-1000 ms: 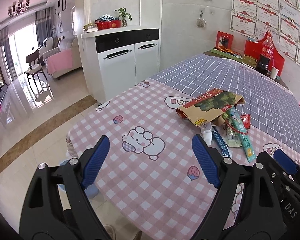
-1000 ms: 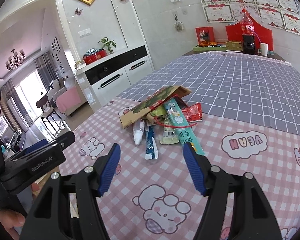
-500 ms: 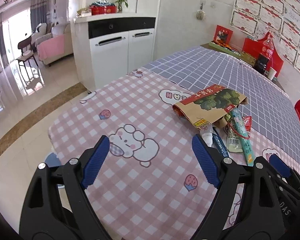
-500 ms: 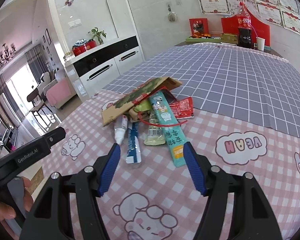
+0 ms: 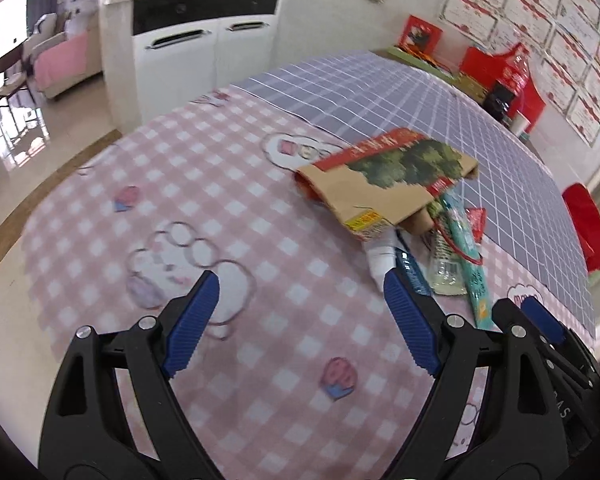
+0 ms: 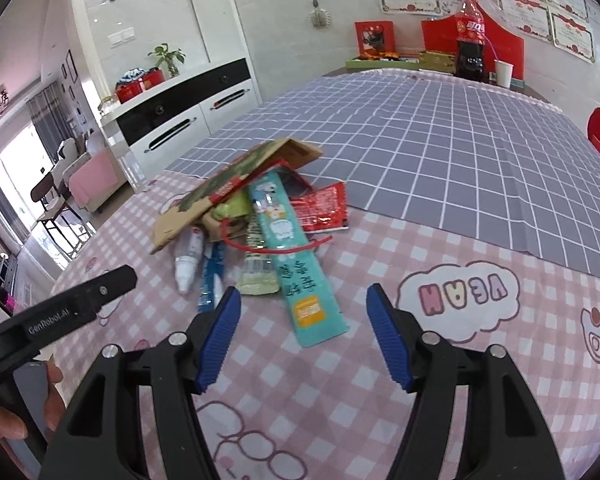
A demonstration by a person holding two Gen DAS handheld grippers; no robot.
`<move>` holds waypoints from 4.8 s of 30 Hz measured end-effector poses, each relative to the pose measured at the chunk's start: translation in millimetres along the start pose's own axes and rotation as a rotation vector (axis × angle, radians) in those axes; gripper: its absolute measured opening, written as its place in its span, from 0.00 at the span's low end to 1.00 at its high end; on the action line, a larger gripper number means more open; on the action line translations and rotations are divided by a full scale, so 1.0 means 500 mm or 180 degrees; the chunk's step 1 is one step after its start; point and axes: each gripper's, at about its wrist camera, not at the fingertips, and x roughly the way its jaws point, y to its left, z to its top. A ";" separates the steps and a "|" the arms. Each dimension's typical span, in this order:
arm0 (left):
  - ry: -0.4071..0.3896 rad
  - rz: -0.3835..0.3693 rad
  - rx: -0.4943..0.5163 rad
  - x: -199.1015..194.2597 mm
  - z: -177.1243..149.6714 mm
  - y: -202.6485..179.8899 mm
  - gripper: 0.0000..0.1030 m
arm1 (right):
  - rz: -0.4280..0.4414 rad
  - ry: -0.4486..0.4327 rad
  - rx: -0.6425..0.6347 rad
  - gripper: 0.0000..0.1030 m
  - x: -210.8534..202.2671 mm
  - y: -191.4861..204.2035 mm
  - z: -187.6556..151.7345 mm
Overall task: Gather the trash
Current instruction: 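Lower both open tools toward the white bottle and teal snack stick, then grasp the small white bottle with the left tool while the right tool grasps the teal snack stick, then carry the white bottle and teal snack stick over the blue bin, then open both tools to drop the bottle and snack stick into the bin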
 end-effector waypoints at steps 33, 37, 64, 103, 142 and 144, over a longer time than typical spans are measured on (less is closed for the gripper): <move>0.0094 -0.0092 0.0365 0.064 0.005 -0.077 0.26 | 0.0009 0.0379 -0.0343 0.27 0.090 -0.002 0.034; 0.0052 -0.0081 0.0344 0.030 -0.010 -0.070 0.24 | 0.0100 0.0291 -0.0208 0.27 0.054 -0.017 0.019; -0.0291 -0.0129 0.0649 -0.151 -0.069 -0.203 0.23 | 0.0626 -0.0148 0.0094 0.27 -0.138 -0.071 -0.051; -0.0736 0.0213 -0.0479 -0.307 -0.065 0.368 0.23 | 0.1177 0.0036 -0.0966 0.27 -0.088 0.491 -0.094; -0.0187 0.1428 -0.1906 -0.178 -0.143 1.004 0.67 | 0.1746 0.1003 -0.1925 0.27 0.250 1.055 -0.274; -0.0205 0.1414 -0.1941 -0.184 -0.148 1.008 0.67 | 0.1753 0.1008 -0.1949 0.27 0.261 1.068 -0.272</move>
